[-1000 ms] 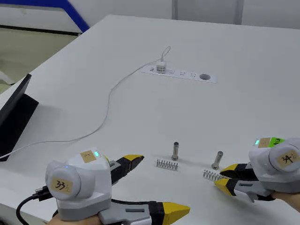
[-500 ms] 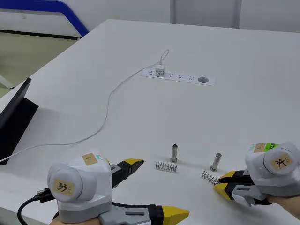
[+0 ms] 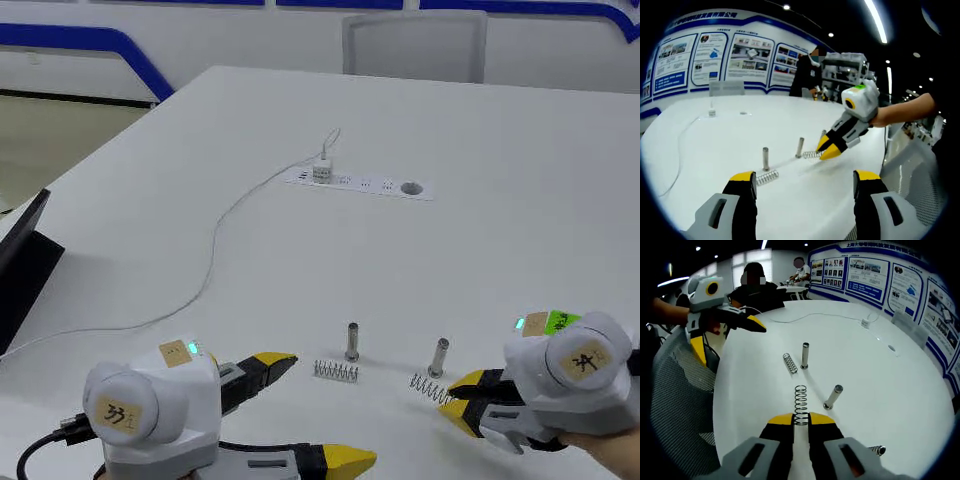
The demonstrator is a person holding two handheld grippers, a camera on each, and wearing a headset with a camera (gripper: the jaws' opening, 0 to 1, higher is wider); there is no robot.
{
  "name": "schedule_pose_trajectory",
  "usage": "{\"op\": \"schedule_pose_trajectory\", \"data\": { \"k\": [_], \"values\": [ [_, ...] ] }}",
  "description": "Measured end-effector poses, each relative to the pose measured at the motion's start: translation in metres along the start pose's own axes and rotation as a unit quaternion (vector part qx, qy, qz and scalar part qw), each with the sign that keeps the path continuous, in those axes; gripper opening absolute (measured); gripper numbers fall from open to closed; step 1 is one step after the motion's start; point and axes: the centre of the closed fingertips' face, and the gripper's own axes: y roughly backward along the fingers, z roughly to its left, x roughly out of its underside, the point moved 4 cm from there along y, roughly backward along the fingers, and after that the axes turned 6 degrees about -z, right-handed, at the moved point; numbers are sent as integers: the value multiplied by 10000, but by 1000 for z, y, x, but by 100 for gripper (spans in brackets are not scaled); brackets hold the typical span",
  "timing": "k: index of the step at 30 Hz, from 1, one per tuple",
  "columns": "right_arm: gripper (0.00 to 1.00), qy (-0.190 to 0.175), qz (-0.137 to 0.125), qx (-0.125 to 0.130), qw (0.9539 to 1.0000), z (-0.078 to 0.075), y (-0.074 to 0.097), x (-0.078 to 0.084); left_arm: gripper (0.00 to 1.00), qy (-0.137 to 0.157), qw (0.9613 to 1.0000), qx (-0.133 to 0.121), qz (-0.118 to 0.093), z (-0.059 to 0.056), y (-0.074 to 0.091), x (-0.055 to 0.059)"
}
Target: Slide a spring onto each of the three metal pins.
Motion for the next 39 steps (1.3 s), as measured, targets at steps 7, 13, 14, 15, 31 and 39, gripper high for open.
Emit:
{"op": "schedule_pose_trajectory", "data": {
  "k": [7,13,14,15,31,39],
  "values": [
    [11,94,-143,40,9998,-1,19,-8,75,-84,9999,16,-87,0,-3,-11],
    [11,472,-149,-9,9988,1,36,-24,72,-511,9983,287,-10,-4,-13,-25],
    [11,523,-184,-19,9985,1,39,-28,71,-551,9979,348,-9,-6,-15,-28],
    [11,572,-229,-33,9981,2,43,-32,70,-610,9973,416,-19,-8,-18,-32],
    [11,1435,-179,-353,9889,27,65,-49,54,-1043,9836,1458,170,-46,-44,-50],
    [11,1828,-161,-474,9819,38,66,-52,46,-1087,9791,1705,195,-54,-48,-51]
  ]
}}
